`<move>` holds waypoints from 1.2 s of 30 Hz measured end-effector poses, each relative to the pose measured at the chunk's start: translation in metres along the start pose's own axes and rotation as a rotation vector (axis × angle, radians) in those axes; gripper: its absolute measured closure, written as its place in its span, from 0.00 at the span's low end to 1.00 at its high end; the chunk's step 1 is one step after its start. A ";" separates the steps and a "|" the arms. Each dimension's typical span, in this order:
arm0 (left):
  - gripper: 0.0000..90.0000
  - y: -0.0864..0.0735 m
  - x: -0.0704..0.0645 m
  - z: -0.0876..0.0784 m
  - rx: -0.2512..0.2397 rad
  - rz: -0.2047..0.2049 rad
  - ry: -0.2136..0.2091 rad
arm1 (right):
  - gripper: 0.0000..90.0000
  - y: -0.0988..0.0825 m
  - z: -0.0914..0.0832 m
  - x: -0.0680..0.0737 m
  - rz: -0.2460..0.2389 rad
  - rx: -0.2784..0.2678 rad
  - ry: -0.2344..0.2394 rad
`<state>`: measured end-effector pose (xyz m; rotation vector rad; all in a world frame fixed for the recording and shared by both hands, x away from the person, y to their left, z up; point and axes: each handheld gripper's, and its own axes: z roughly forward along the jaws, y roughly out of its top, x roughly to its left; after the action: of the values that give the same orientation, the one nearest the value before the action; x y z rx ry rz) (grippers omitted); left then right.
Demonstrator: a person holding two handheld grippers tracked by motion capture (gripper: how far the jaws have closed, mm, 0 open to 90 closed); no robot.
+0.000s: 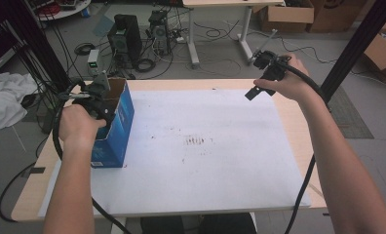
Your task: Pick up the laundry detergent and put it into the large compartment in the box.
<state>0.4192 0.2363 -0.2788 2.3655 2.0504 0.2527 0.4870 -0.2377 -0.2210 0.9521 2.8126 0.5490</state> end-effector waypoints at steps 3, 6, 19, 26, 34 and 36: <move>0.34 0.000 0.000 0.000 0.003 -0.007 0.006 | 0.28 0.000 0.000 0.000 -0.002 0.001 0.002; 0.31 -0.001 0.000 0.000 -0.001 -0.008 0.011 | 0.28 -0.001 -0.001 0.000 0.000 -0.001 0.003; 0.28 -0.004 -0.004 -0.012 -0.009 0.017 0.059 | 0.28 -0.003 -0.005 0.000 0.000 -0.008 -0.001; 0.23 -0.008 -0.004 -0.027 -0.025 0.032 0.047 | 0.28 -0.002 -0.006 0.004 0.000 -0.007 -0.004; 0.21 -0.011 -0.013 -0.056 -0.069 0.079 0.071 | 0.28 0.000 -0.008 0.008 -0.002 -0.009 -0.005; 0.21 -0.012 -0.018 -0.063 -0.080 0.095 0.067 | 0.28 0.000 -0.009 0.008 -0.001 -0.010 -0.005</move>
<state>0.3973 0.2142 -0.2195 2.4414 1.9170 0.4118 0.4784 -0.2356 -0.2128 0.9488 2.8026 0.5592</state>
